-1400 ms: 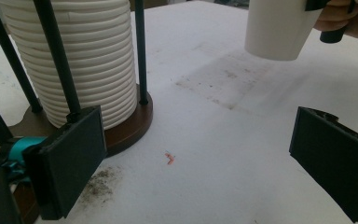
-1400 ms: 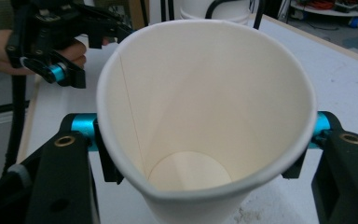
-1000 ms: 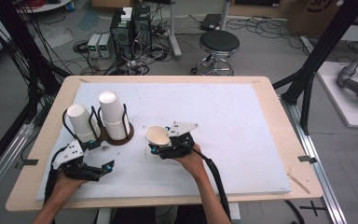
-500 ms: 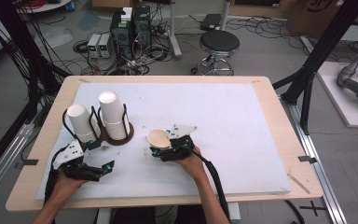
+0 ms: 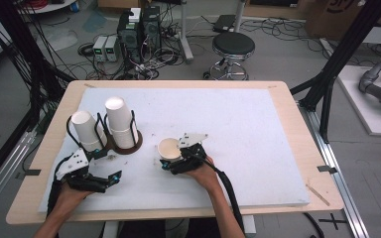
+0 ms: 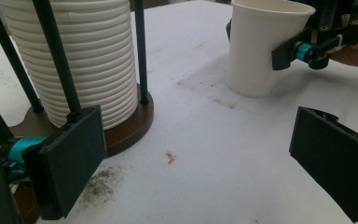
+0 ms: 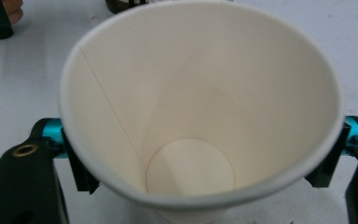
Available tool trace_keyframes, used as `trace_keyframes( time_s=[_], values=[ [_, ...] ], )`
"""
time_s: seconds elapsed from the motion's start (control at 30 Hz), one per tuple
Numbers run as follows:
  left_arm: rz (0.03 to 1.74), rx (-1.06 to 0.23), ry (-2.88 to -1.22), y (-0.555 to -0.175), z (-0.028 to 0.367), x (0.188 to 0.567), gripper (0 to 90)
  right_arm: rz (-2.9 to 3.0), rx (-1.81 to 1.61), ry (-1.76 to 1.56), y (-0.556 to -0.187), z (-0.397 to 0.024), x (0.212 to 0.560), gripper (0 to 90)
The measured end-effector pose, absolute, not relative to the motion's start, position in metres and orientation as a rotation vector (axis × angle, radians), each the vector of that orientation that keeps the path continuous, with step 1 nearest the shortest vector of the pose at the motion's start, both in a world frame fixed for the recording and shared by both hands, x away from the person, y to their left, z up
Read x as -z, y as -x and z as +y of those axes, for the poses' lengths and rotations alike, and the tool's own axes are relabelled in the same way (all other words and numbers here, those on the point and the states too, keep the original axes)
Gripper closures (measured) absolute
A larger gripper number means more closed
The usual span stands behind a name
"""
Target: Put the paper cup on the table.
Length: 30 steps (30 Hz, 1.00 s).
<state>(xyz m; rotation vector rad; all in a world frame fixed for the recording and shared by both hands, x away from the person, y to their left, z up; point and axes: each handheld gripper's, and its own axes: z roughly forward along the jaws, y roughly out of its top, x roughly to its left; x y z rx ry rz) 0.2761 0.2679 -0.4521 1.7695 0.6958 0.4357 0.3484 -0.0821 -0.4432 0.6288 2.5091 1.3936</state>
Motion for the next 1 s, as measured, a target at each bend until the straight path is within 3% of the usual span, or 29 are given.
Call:
trace_keyframes(
  time_s=[0.53,1.0],
  values=[
    [0.696,-0.433,-1.776,-0.277,0.267,0.452,3.7,2.55,-1.366,-0.598,-0.341,-0.091,0.44,15.4],
    [0.698,-0.436,-1.781,-0.277,0.267,0.452,3.7,2.511,-1.375,-0.644,-0.329,-0.136,0.434,15.6]
  ],
)
